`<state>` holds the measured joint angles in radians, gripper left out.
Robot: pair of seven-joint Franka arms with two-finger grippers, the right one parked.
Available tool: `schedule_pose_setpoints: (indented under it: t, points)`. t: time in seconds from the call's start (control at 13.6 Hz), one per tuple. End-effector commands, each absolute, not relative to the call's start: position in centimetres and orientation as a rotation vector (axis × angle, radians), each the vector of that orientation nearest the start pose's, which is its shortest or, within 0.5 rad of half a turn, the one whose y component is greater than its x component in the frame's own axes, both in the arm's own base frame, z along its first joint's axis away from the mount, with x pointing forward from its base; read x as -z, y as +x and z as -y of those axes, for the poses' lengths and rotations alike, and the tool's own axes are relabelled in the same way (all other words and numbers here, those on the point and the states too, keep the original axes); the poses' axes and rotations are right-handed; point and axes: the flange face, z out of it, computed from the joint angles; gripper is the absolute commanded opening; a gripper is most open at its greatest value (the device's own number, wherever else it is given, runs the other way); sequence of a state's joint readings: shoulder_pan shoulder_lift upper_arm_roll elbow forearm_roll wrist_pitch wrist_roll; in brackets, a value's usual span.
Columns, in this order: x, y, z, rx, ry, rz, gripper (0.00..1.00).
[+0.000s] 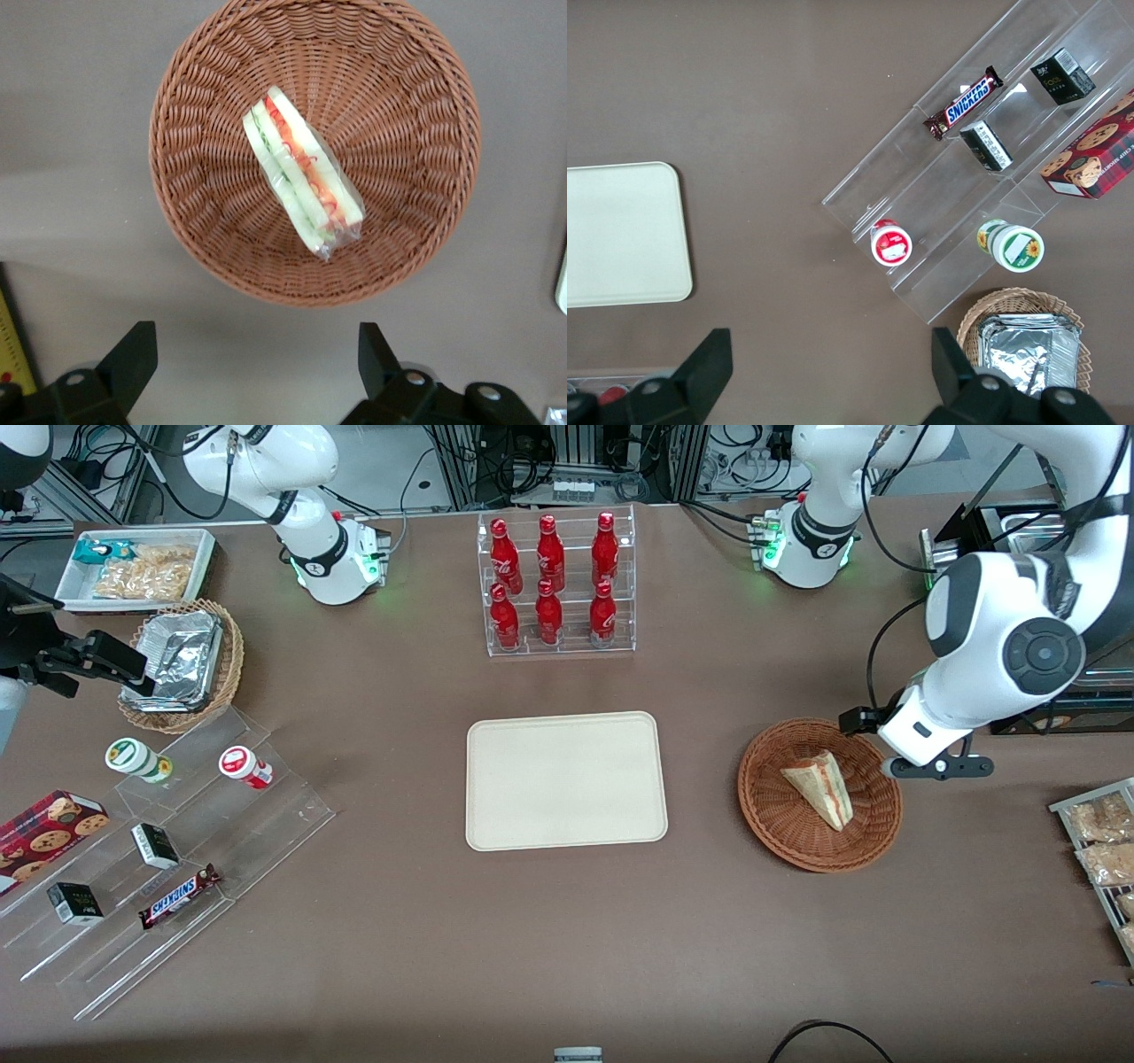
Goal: Place sandwich from basket to tray
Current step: 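Lower the open left gripper over the wrapped sandwich in the basket, then close the left gripper on the sandwich's wrapped edge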
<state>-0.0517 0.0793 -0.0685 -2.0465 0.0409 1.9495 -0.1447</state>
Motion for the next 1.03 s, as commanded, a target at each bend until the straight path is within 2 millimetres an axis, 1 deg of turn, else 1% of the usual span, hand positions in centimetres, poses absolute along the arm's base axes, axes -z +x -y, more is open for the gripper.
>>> schedule_pose_setpoints:
  t: [0.0, 0.07, 0.22, 0.29, 0.37, 0.66, 0.74, 0.96]
  points:
    - [-36.6, 53.0, 7.0, -0.195, -3.088, 0.136, 1.0]
    - [-35.9, 52.8, 7.3, -0.177, -3.084, 0.213, 1.0]
    - [-34.5, 52.6, 8.9, -0.143, -3.061, 0.398, 1.0]
    - [-33.9, 52.7, 9.1, -0.14, -3.044, 0.494, 1.0]
    - [-33.5, 52.8, 9.5, -0.132, -3.036, 0.547, 1.0]
    - [-31.4, 53.5, 9.7, -0.104, -2.978, 0.828, 1.0]
    - [-31.1, 53.5, 9.8, -0.095, -2.967, 0.876, 1.0]
    - [-29.3, 53.9, 9.5, -0.088, -2.932, 1.012, 1.0]
